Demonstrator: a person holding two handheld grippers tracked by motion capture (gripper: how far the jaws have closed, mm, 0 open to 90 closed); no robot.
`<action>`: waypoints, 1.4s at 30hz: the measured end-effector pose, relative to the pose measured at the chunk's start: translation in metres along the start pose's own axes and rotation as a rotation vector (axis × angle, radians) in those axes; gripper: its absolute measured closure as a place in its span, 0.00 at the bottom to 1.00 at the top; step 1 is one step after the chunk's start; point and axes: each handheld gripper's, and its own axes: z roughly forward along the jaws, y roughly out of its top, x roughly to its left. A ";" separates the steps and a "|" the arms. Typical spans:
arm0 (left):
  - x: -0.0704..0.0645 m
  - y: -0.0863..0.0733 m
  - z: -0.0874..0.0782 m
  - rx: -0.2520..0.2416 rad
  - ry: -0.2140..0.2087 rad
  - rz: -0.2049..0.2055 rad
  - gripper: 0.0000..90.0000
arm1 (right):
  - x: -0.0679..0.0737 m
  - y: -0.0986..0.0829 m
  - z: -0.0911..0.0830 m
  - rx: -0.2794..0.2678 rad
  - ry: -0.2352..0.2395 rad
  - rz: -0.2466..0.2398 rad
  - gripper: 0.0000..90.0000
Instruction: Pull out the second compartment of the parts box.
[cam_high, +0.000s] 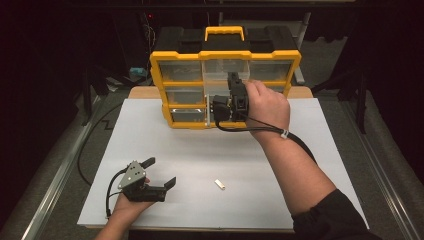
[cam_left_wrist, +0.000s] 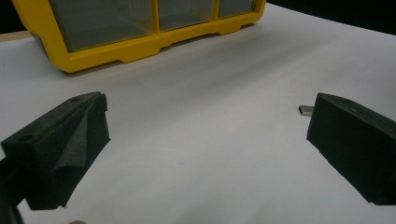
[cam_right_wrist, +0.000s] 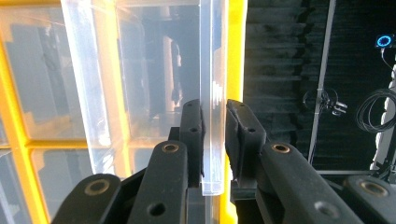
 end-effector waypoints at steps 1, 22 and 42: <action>0.000 0.000 0.000 0.000 -0.001 -0.001 0.00 | 0.000 0.000 -0.003 -0.001 -0.001 -0.005 0.87; 0.000 0.000 0.000 0.002 -0.004 -0.002 0.00 | 0.002 0.001 -0.030 -0.036 -0.015 -0.016 0.88; 0.000 0.000 0.000 0.000 -0.005 -0.001 0.00 | 0.009 -0.001 -0.037 -0.044 -0.026 -0.018 0.87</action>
